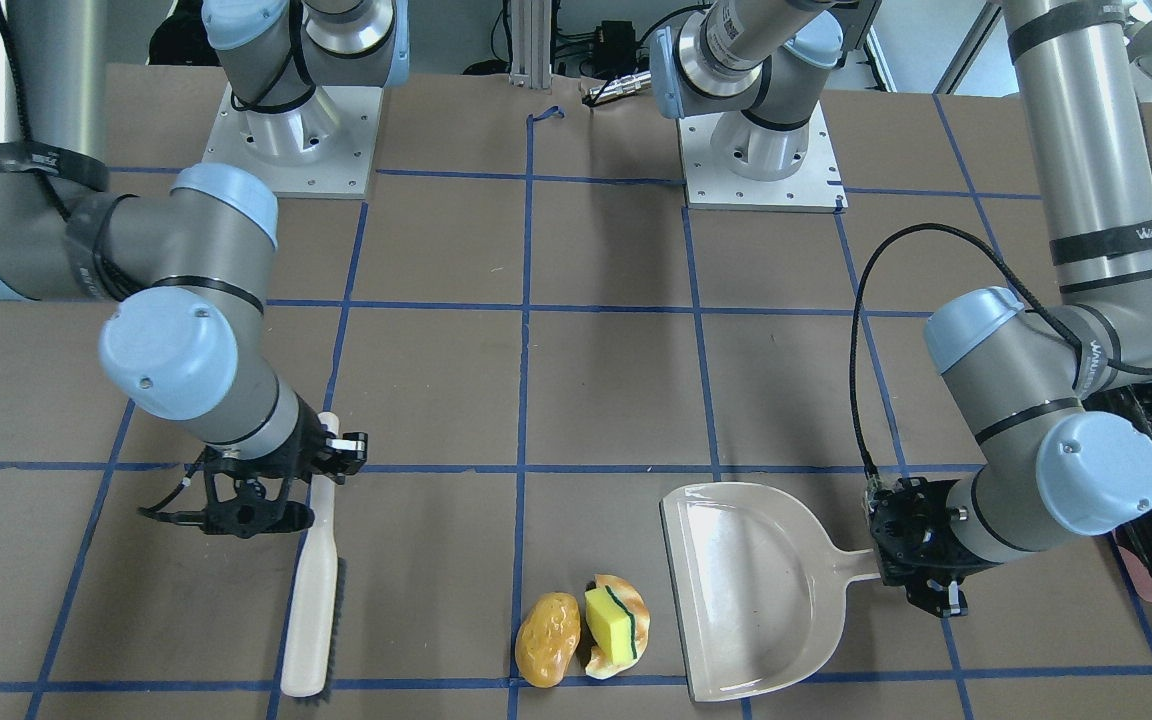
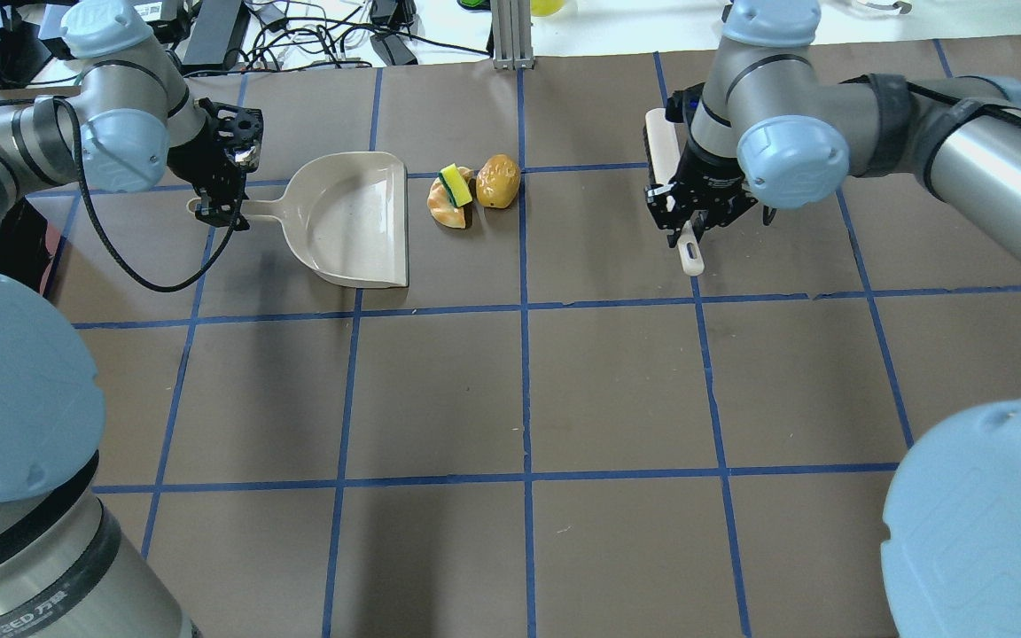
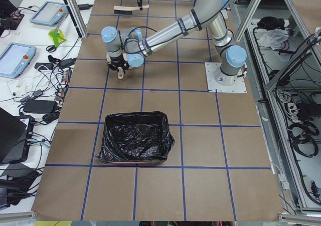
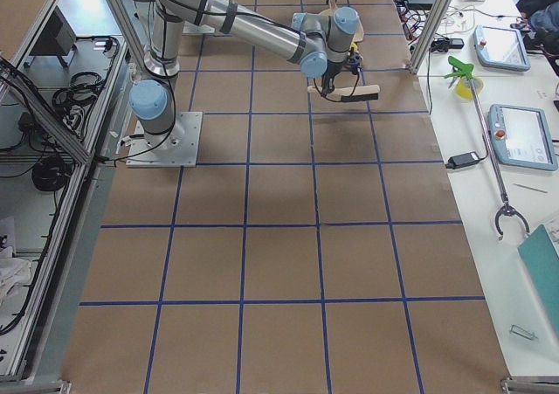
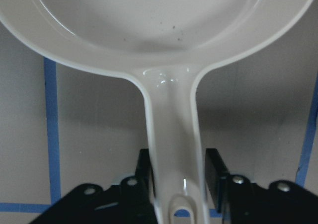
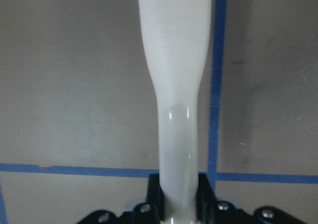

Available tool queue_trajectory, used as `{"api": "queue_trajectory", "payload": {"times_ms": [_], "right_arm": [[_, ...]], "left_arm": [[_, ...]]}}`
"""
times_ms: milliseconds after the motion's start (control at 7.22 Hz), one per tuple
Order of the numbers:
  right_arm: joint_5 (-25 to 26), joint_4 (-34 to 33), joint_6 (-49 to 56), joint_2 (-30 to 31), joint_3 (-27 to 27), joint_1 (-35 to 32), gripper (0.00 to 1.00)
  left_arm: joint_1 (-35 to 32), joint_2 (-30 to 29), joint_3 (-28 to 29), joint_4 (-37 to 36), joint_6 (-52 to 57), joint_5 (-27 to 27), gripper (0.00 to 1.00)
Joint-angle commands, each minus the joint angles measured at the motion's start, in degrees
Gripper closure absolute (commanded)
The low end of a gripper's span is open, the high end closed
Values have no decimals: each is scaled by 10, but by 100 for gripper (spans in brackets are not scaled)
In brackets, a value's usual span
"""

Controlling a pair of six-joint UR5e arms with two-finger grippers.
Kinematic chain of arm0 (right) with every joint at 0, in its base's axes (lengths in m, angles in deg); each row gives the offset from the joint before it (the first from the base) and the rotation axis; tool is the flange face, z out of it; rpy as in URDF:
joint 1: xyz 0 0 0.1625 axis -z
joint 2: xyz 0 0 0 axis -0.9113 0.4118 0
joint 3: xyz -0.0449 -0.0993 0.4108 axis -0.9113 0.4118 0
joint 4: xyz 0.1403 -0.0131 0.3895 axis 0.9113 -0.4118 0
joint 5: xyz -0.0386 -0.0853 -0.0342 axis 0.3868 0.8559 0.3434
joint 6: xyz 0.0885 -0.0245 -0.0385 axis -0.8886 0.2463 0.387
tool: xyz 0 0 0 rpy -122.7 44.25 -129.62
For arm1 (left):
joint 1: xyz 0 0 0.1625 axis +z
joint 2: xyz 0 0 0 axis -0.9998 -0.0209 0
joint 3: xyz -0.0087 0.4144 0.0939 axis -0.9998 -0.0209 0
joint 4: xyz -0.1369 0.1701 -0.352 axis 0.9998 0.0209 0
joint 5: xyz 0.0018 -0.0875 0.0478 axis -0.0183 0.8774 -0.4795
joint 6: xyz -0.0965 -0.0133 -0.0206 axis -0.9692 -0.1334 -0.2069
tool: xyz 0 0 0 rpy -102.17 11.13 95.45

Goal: Sweep and dump trash into bin
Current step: 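Carry the brush with the right gripper toward the potato and sponge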

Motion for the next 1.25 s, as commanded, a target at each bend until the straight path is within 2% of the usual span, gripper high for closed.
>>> {"api": "queue_trajectory", "payload": {"times_ms": [0,554,1108], "right_arm": [[-5,24,-75,-28,42,-61,100],[-30,21,-143,-53,51,-106,100],[-30,21,-204,-106,114,-149,100]], "left_arm": [[-1,0,-1,0,-1,-3,73],[-4,-1,4,1,-3,-18,73],[-7,-1,7,1,-4,-26,73]]}}
